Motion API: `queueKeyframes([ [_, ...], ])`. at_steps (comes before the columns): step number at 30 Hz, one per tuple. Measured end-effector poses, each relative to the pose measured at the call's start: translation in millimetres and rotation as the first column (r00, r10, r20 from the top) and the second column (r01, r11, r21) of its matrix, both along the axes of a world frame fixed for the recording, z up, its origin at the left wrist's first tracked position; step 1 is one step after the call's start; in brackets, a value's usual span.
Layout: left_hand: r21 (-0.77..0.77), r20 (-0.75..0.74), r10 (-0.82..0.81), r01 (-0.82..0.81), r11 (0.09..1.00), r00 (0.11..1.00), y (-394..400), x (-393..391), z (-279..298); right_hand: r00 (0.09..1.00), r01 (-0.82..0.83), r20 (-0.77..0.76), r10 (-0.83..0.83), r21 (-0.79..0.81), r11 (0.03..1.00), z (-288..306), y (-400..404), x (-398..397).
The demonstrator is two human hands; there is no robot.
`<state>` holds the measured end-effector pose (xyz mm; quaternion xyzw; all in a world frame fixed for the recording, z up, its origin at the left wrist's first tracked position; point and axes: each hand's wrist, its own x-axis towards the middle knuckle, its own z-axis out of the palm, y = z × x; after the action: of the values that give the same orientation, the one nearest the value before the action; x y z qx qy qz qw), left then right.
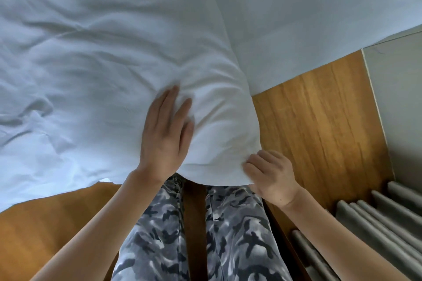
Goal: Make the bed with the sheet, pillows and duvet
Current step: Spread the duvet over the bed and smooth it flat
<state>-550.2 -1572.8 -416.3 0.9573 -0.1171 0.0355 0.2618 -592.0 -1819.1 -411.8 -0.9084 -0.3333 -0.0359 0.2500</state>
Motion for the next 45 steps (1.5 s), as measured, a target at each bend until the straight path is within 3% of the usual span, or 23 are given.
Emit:
queueKeyframes([
  [2, -0.008, 0.013, 0.001, 0.000, 1.000, 1.000, 4.5, -6.5, 1.5, 0.990, -0.006, -0.142, -0.005, -0.078, 0.997, 0.8, -33.1, -11.8],
  [5, 0.012, 0.024, -0.021, 0.021, 1.000, 0.999, 12.6, -12.3, 3.2, 0.945, 0.154, -0.241, -0.221, -0.266, 0.952, -3.6, -86.1, -16.7],
  [8, 0.036, 0.019, -0.021, 0.020, 0.999, 1.000, 23.6, -19.5, 3.1, 0.928, 0.081, -0.291, -0.233, -0.454, 0.887, -12.2, -94.9, -3.3],
  [10, 0.037, 0.006, -0.018, 0.017, 0.999, 1.000, 30.8, -30.2, 3.3, 0.939, 0.076, -0.256, -0.228, -0.491, 0.868, -12.1, -90.2, 1.6],
  [14, 0.058, -0.032, 0.006, -0.004, 0.998, 0.999, 49.7, -70.2, -0.2, 0.931, 0.250, -0.131, -0.341, -0.452, 0.856, -7.9, -77.8, -10.0],
  [17, 0.063, -0.058, 0.072, -0.068, 0.996, 0.996, 69.0, -102.8, -6.0, 0.953, 0.288, 0.030, -0.302, -0.405, 0.868, -12.6, -56.5, -14.0],
  [19, 0.063, -0.045, 0.197, -0.194, 0.979, 0.979, 83.4, -119.0, -7.3, 0.972, 0.237, 0.075, -0.224, -0.320, 0.917, -14.1, -31.7, -7.9],
  [22, 0.116, -0.080, 0.479, -0.470, 0.875, 0.874, 108.3, -139.0, -8.8, 0.988, 0.064, 0.151, -0.035, -0.196, 0.978, -12.5, 14.6, 7.6],
  [26, 0.150, -0.292, 0.819, -0.822, 0.550, 0.494, 136.3, -149.4, -10.6, 0.971, -0.079, 0.214, 0.110, -0.146, 0.986, -10.9, 74.5, 29.0],
  [27, 0.158, -0.350, 0.833, -0.849, 0.504, 0.429, 139.6, -149.7, -11.8, 0.968, -0.109, 0.211, 0.136, -0.134, 0.985, -10.8, 86.4, 32.5],
  [31, 0.141, -0.404, 0.847, -0.891, 0.431, 0.346, 144.5, -149.0, -19.5, 0.964, -0.186, 0.169, 0.204, -0.113, 0.976, -10.2, 135.8, 38.8],
  [34, 0.130, -0.365, 0.909, -0.956, 0.264, 0.202, 153.8, -150.0, -24.0, 0.969, -0.218, 0.080, 0.234, -0.168, 0.961, -13.9, 173.6, 34.4],
  [36, 0.115, -0.324, 0.944, -0.988, 0.107, 0.065, 169.7, -151.5, -24.3, 0.968, -0.231, 0.039, 0.246, -0.229, 0.946, -16.9, 193.6, 30.1],
  [38, 0.054, -0.368, 0.926, -0.996, -0.068, -0.083, 196.5, -154.8, -27.1, 0.970, -0.226, 0.028, 0.242, -0.263, 0.938, -18.9, 207.9, 26.3],
  [39, 0.017, -0.418, 0.903, -0.994, -0.106, -0.103, 209.7, -158.8, -27.7, 0.973, -0.214, 0.026, 0.229, -0.270, 0.939, -19.8, 212.8, 24.5],
  [42, 0.007, -0.481, 0.875, -0.998, -0.056, -0.052, 238.7, -174.4, -28.4, 0.982, -0.177, 0.019, 0.189, -0.273, 0.946, -21.9, 220.0, 20.5],
  [45, 0.046, -0.513, 0.855, -0.993, 0.112, 0.073, 252.8, -182.4, -29.7, 0.986, -0.151, 0.023, 0.164, -0.284, 0.947, -22.7, 222.1, 18.4],
])
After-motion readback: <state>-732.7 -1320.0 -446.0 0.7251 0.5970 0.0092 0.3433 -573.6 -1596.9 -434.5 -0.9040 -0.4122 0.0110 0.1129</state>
